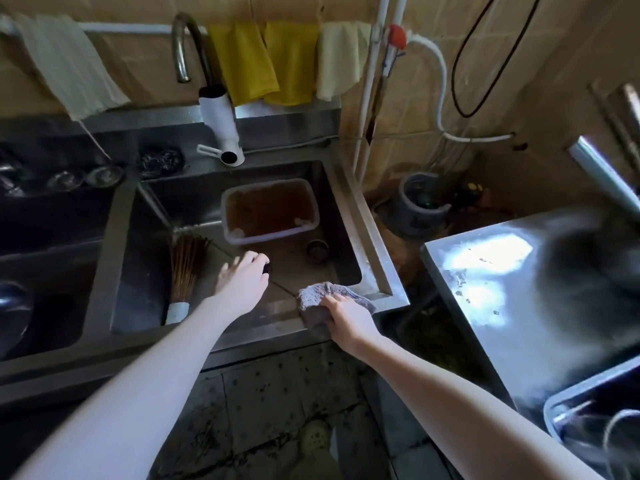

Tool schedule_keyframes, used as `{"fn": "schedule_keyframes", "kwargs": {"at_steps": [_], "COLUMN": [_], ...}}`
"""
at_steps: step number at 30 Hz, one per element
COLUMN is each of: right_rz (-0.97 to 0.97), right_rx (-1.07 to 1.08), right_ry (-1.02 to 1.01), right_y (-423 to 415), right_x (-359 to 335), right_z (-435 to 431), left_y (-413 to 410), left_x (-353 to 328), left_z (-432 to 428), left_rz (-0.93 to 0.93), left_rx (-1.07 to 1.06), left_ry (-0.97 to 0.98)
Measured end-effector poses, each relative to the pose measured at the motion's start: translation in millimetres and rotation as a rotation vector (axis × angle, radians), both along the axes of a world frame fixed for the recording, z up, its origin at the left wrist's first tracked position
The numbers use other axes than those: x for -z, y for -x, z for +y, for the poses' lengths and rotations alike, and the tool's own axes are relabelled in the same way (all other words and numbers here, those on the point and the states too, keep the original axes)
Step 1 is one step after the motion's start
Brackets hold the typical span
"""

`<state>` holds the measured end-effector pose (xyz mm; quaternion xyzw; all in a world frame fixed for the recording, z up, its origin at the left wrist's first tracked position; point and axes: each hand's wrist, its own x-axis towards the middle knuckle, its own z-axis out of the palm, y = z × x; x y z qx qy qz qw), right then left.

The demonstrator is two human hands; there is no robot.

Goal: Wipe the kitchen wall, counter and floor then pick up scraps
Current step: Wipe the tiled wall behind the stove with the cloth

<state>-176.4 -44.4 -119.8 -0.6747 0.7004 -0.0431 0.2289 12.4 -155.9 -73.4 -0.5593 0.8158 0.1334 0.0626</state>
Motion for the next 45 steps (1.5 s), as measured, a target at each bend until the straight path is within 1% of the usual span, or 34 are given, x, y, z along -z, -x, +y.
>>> {"fn": "schedule_keyframes", "kwargs": {"at_steps": [4,9,16,22,27,30,33,39,42,45], "right_rz": [-0.013,-0.046,0.076,0.179,0.266,0.320,0.365,0.421,0.444,0.476], "right_rx": [0.070,0.289,0.577,0.784,0.925,1.014,1.099,1.292,1.388,1.513], "right_ry": [0.115,0.291,0.449,0.504,0.551,0.568,0.572,0.545,0.516,0.504], "right_y": [19.9,63.3,146.3,200.6,233.3,251.1,263.3,277.5,285.4,295.7], "right_x": [-15.0,-51.7,-111.1,-153.9,-184.0,-194.8,-200.5,-208.4,-210.0,-213.3], "right_z": [19.6,58.4,159.4,266.2,357.3,414.6,473.1,569.4,610.1,648.7], "left_y": [26.2,84.5,192.2,271.1,326.5,361.0,395.6,457.1,486.0,516.8], "left_x": [-8.9,-33.0,-80.3,-123.0,-147.7,-156.8,-160.8,-165.2,-171.5,-174.5], "left_z": [-2.3,10.5,73.5,148.8,227.4,276.0,327.2,430.5,471.5,502.5], "left_rz": [0.020,0.042,0.102,0.141,0.136,0.178,0.239,0.243,0.318,0.393], "left_rx": [0.061,0.225,0.468,0.659,0.807,0.893,0.967,1.175,1.244,1.336], "left_ry": [0.029,0.080,0.179,0.241,0.308,0.350,0.345,0.402,0.334,0.329]}}
